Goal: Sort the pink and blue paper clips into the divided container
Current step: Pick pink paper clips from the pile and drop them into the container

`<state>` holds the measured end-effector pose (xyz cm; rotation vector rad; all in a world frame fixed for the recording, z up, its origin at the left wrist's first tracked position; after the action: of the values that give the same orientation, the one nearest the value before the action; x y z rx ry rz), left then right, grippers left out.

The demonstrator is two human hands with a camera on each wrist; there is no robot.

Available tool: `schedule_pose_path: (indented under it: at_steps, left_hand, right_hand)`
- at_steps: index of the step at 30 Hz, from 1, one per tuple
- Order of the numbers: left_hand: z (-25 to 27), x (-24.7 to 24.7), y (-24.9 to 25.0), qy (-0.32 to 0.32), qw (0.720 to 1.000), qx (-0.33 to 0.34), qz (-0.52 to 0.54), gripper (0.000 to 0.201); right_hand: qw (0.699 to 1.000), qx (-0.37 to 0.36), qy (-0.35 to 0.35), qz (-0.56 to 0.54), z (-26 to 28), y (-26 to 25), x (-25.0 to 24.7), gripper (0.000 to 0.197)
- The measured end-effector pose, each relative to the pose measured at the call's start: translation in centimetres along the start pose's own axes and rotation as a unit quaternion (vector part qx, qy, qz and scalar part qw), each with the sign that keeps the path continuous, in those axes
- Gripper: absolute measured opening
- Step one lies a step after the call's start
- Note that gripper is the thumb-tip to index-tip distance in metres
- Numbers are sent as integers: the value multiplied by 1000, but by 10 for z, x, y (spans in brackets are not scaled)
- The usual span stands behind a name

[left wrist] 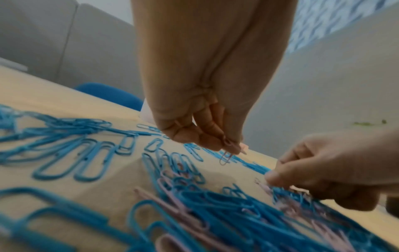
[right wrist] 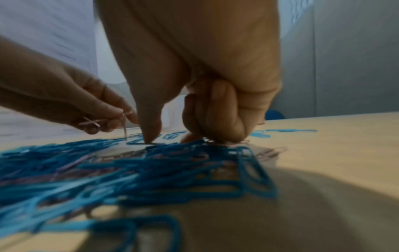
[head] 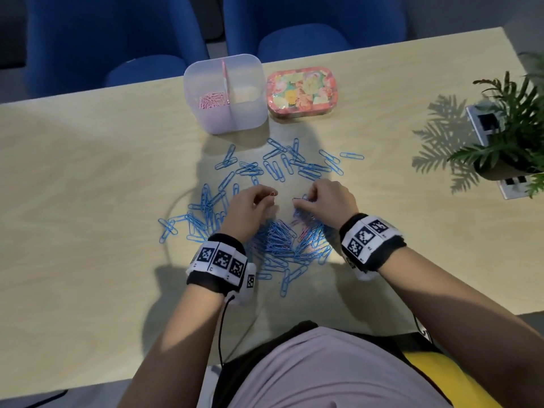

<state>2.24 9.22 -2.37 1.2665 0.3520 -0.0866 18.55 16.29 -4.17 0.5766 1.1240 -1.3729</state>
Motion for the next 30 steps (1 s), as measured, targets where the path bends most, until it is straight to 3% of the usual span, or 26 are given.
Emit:
schedule_pose_path:
  at_steps: [6, 8, 10, 12, 14, 16, 20, 22, 26, 30]
  left_hand:
    - [-4, 0, 2, 10, 990, -55, 129, 29]
    - [-4, 2, 6, 26, 966, -109, 235, 34]
    - [-4, 8, 9, 23, 944, -158, 289, 34]
    - [-5, 16, 11, 3, 962, -149, 228, 37]
    - [-8, 23, 11, -17, 990, -94, 106, 38]
    - [-10, 27, 10, -38, 998, -54, -22, 28]
    - [1, 33, 5, -108, 983, -51, -139, 18]
    - [9, 34, 1, -104, 981, -50, -155, 19]
    - [20, 48, 4, -81, 973, 15, -216, 33]
    - [14, 56, 7, -97, 949, 65, -294, 39]
  right_hand:
    - [985, 49, -22, -166, -18, 16, -11, 37]
    - [976, 87, 9, -199, -20, 29, -20, 37]
    - [984, 94, 58, -140, -20, 36, -30, 24]
    - [991, 64, 98, -69, -14, 29, -37, 7]
    - [996, -15, 89, -15, -6, 10, -36, 13]
    - [995, -72, 44, 45, 1, -7, -26, 25]
    - [991, -74, 1, 109, 5, -15, -13, 32]
    - [992, -68, -8, 108, 3, -19, -14, 24]
    - [991, -46, -71, 102, -3, -18, -13, 13]
    - [991, -34, -73, 106, -2, -14, -12, 14]
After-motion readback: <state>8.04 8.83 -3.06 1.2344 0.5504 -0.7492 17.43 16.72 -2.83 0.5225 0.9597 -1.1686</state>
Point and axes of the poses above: each hand's wrist, its own z-axis away from the middle knuckle, its own x-axis out of the palm, y = z × x, the point moved 3 cm from there along -z, towards the middle knuckle, and after that the axes turned 15 degrees about z, right-handed, at the moved point
